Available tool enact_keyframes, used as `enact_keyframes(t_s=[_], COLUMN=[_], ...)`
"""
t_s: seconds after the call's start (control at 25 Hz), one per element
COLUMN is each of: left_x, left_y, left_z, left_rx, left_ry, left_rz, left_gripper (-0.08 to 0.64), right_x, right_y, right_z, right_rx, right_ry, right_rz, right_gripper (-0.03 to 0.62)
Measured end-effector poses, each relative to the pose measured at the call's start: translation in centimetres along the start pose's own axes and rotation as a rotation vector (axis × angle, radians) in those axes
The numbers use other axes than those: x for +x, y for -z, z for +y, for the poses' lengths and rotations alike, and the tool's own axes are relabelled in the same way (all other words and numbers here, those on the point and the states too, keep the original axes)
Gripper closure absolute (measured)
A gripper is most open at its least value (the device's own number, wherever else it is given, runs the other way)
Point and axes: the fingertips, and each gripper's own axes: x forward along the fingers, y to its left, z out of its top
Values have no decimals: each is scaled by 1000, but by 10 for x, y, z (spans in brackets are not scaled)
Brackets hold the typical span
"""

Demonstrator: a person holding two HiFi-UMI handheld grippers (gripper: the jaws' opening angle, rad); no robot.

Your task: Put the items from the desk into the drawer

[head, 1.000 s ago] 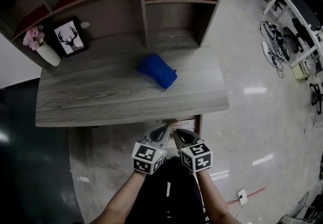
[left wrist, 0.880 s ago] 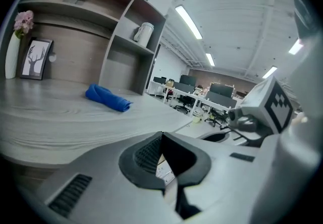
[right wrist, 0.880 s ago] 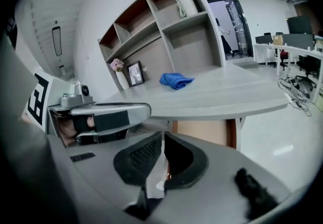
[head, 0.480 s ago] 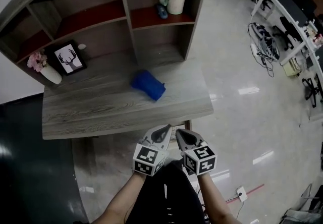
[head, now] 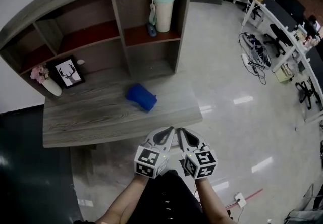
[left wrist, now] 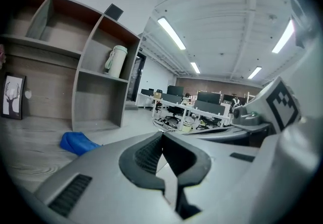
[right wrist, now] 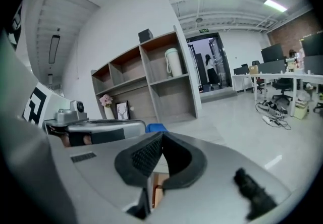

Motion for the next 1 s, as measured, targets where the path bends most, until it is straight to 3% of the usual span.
enact_keyframes(t_s=[0.44,1.0], left_x=[-13,-17], left_y=[-37,-45], left_z=[-34,-31], left_rx=[14,-9], left_ry=[52,45], left_rz=[-52,-70], left_gripper=[549,549], right_x=[-45,-47], right_y=[-72,-74], right_z=[3,4], right_rx=[-9,-53], right_ry=[77,96], right_rz=[-211,-210], right_gripper=[580,580])
